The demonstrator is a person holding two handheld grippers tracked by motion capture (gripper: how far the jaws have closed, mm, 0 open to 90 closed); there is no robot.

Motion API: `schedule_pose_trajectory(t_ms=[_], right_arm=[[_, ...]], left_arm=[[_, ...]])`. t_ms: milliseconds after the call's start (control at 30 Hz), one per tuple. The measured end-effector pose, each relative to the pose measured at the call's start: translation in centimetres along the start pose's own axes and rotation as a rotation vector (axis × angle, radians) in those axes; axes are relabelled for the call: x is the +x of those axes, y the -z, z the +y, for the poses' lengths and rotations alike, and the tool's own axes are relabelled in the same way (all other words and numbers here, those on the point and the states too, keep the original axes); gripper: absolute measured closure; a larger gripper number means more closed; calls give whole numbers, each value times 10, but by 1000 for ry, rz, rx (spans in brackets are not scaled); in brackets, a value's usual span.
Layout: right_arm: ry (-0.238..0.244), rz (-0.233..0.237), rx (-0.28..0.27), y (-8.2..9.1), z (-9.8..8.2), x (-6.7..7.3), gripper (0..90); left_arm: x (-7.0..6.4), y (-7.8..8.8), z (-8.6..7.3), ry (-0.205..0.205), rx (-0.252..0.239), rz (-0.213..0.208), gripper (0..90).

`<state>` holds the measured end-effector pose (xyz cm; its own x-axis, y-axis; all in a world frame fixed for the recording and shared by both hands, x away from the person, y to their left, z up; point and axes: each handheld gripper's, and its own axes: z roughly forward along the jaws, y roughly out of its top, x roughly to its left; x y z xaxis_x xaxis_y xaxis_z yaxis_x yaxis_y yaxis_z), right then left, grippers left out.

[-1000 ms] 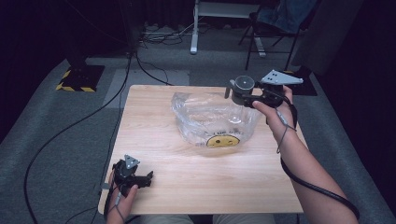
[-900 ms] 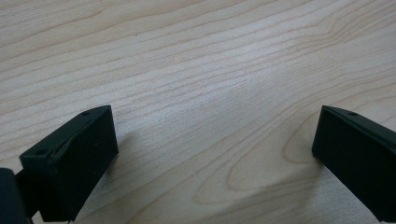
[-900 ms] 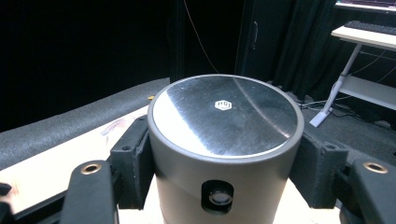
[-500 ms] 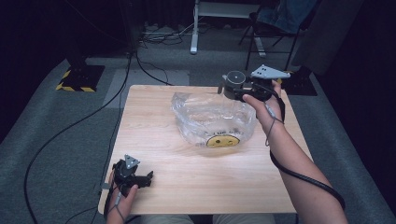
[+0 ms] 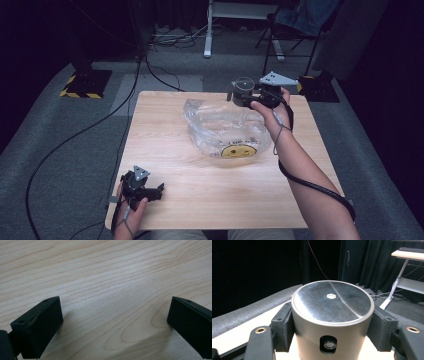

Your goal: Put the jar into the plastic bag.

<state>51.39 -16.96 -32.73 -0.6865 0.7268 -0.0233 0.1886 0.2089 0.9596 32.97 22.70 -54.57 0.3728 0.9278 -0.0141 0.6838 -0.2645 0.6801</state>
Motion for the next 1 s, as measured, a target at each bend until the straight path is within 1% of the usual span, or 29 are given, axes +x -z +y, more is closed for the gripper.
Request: schedule_pose_trajectory(t_ms=[33,167,200,333,433,633,867,1000], right_arm=[[7,1,1,-2,-2,0,325],[6,-1,20,-9,-12,1,326],[8,-1,17,-10,-13,0,326],[0,-2,21,-15,-21,0,326],[4,-7,8,-16,-22,0,326],[17,-10,-19,-20,-19,3,326],[13,-4,10,-27,-28,5,326],[8,-3,17,-31,-35,4,326]], left_arm=[[0,0,0,0,0,0,1],[0,0,0,-1,0,1,2],[0,0,0,0,0,0,2],[0,0,0,-1,0,1,2],[0,0,0,-1,0,0,2],[0,0,0,-1,0,0,2],[0,0,0,-1,0,0,2],[0,0,0,-1,-1,0,2]])
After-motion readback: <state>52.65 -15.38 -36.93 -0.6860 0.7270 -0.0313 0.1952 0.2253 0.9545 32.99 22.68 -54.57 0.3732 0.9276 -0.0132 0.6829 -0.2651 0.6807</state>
